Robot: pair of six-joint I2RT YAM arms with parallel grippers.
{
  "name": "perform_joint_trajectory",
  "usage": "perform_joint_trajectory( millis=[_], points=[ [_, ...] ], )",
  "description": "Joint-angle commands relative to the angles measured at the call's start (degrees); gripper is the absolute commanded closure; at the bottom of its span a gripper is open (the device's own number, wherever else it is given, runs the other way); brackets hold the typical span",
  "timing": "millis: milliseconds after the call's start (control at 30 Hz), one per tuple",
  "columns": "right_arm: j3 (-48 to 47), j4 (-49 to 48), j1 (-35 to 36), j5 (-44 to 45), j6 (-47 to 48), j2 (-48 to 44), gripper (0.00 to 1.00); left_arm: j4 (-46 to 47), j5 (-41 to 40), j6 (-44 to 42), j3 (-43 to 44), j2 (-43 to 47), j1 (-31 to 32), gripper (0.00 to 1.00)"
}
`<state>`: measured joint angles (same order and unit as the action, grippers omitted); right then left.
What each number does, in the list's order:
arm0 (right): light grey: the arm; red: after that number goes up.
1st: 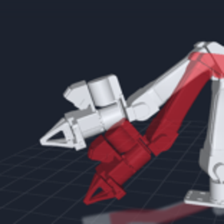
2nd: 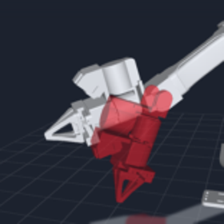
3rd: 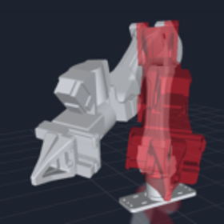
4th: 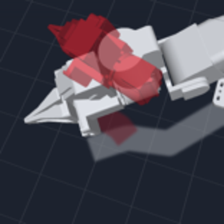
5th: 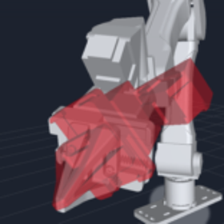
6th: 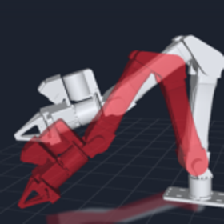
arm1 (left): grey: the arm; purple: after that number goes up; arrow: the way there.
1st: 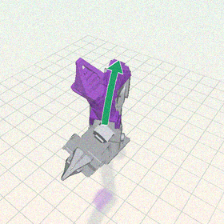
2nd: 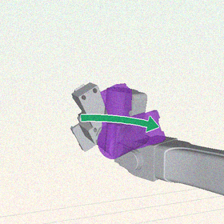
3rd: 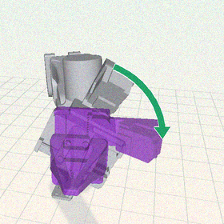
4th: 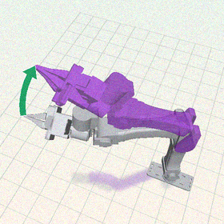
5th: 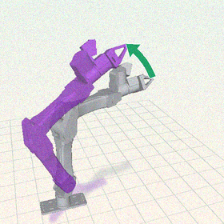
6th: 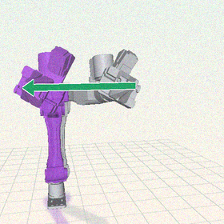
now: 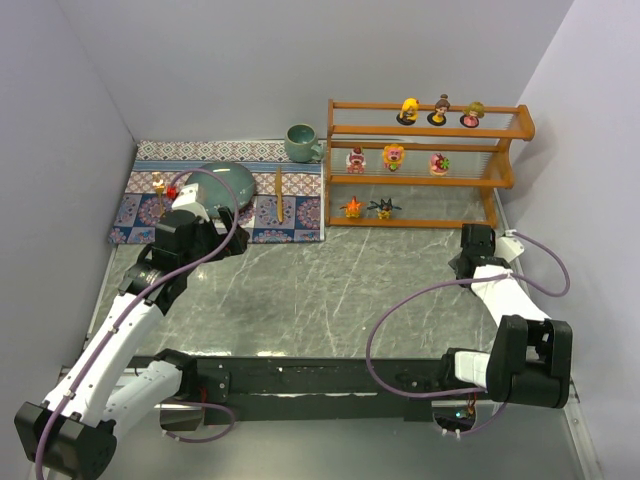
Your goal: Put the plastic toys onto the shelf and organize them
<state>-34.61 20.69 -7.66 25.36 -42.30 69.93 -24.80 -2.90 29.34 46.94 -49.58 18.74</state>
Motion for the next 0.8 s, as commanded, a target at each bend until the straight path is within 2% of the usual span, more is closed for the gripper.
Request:
perform_joint_trajectory(
  millis=[0,767],
  points=[
    [-3.0,0.58,-0.25,3.9,-2.69,0.38,0.36,0.54,-0.79,-0.95,-0.18,0.89,0.33,0.03],
    [-6.26,3.83,0.37,5.39,-11.39,5.04,0.39,0.54,-1.67,-1.04,-0.27,1.42,1.56,0.03]
  ],
)
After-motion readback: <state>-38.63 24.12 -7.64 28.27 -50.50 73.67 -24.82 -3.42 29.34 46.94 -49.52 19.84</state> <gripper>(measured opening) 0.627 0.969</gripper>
